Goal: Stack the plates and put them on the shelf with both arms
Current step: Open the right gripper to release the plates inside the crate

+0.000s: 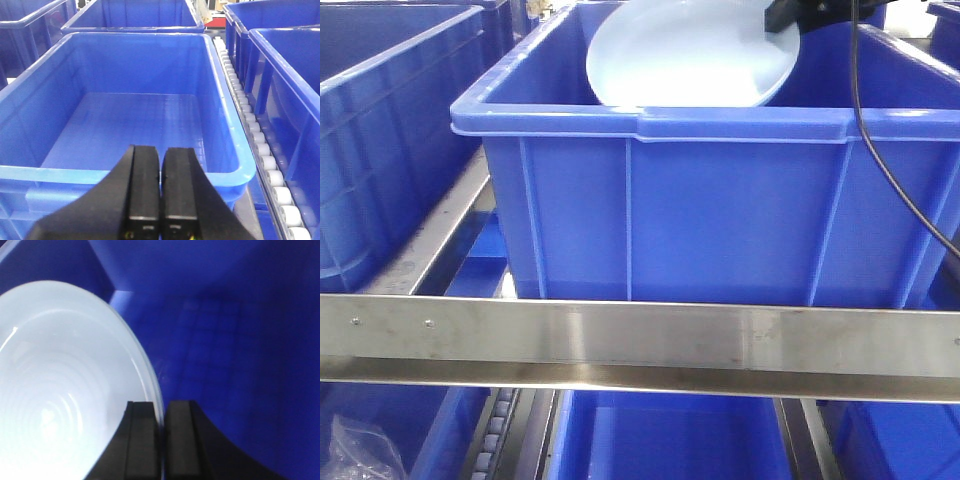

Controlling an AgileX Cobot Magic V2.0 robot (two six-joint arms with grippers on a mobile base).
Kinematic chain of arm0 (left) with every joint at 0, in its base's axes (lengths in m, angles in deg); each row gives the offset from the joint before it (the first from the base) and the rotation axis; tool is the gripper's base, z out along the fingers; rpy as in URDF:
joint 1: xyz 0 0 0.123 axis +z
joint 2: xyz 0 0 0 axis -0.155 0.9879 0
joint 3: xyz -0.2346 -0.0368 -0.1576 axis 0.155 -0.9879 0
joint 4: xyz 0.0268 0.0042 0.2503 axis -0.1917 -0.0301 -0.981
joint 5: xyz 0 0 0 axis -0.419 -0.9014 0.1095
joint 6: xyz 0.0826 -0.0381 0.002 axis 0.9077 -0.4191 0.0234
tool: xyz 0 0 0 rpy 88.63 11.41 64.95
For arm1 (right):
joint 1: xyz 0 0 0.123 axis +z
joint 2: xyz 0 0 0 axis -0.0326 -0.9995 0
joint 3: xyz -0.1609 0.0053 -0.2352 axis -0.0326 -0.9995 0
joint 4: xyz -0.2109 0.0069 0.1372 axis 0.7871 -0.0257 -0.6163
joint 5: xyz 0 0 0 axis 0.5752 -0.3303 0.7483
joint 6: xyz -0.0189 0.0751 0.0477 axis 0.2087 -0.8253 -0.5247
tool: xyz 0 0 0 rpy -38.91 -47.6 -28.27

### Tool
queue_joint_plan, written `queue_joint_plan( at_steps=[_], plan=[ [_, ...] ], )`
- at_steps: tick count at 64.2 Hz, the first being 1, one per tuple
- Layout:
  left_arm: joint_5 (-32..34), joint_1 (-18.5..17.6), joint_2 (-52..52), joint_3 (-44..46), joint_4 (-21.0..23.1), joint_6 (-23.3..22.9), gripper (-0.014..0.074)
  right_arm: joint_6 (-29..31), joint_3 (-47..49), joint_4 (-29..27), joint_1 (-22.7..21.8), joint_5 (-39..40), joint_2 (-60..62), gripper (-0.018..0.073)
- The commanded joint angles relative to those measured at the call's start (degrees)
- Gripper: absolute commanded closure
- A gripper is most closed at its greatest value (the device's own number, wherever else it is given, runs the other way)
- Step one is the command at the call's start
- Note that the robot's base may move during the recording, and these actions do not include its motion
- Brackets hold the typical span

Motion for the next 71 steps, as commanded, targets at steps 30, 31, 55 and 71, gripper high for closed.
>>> queue_joint_plan(
  at_steps=[30, 31, 55, 71],
  plan=[
    [4.7, 0.1, 0.4, 1.7, 0.3, -0.5, 0.0511, 0.3, 2.4, 0.2, 0.0, 2.9, 2.9, 0.0270],
    [4.7, 0.1, 0.4, 1.7, 0.3, -0.5, 0.0511, 0.3, 2.4, 0.2, 0.0, 2.9, 2.9, 0.0270],
    [4.7, 0.1, 0.4, 1.7, 0.3, -0.5, 0.0511, 0.4, 2.6, 0.2, -0.4, -2.4, 2.9, 0.0053],
    [4.7, 0.1, 0.4, 1.7, 0.3, -0.5, 0.0511, 0.4, 2.6, 0.2, -0.4, -2.4, 3.7, 0.0057]
  ],
)
